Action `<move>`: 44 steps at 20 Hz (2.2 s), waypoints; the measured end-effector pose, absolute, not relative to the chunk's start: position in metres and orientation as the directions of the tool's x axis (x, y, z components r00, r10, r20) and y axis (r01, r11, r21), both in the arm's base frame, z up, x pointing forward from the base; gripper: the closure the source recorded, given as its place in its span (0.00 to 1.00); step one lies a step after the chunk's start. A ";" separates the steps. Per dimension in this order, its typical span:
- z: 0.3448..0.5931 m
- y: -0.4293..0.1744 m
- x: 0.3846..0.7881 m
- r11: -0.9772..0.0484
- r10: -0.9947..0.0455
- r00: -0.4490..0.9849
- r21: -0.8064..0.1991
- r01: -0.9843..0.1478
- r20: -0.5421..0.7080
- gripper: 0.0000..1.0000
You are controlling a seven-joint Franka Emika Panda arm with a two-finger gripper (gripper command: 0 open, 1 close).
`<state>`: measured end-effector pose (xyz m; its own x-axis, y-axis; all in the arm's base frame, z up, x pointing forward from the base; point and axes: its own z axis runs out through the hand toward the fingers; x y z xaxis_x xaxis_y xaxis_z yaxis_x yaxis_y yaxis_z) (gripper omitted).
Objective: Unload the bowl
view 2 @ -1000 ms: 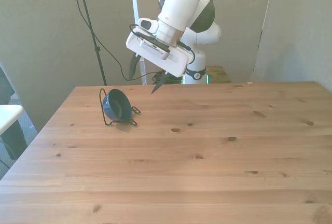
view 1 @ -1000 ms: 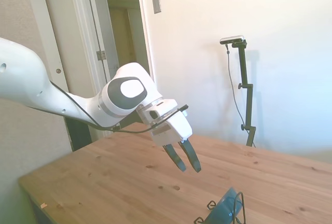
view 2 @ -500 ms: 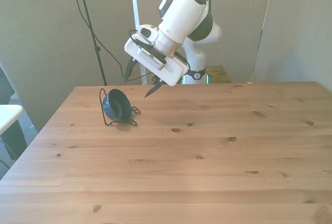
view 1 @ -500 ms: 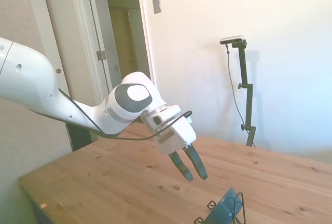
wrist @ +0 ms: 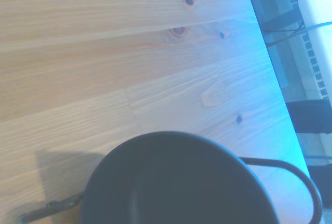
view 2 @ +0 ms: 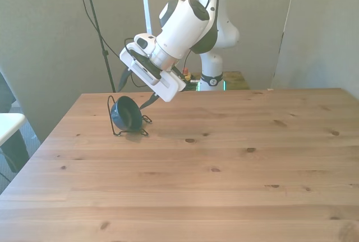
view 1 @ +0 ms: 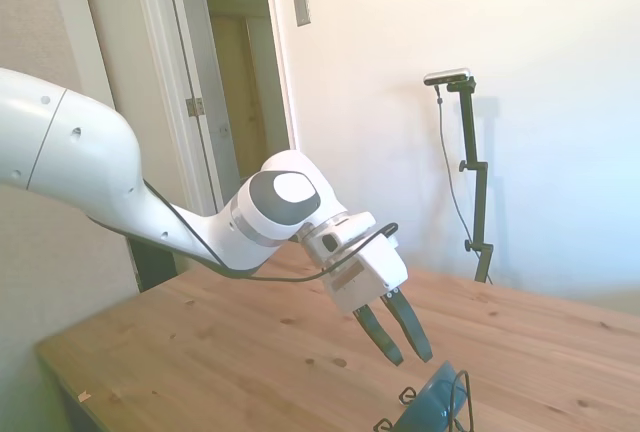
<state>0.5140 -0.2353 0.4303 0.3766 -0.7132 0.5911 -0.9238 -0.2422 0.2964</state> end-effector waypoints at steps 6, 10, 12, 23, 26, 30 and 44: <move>0.421 -0.242 0.517 -0.224 -0.697 0.383 0.323 -0.919 0.606 0.00; 0.414 -0.244 0.517 -0.217 -0.696 0.385 0.333 -0.918 0.606 0.00; 0.411 -0.246 0.517 -0.213 -0.697 0.384 0.337 -0.917 0.606 0.00; 0.405 -0.254 0.517 -0.197 -0.689 0.383 0.350 -0.916 0.615 1.00; 0.405 -0.255 0.517 -0.193 -0.684 0.382 0.351 -0.916 0.622 1.00; 0.403 -0.258 0.517 -0.188 -0.683 0.381 0.354 -0.916 0.623 1.00; 0.396 -0.267 0.516 -0.168 -0.657 0.393 0.384 -0.908 0.643 1.00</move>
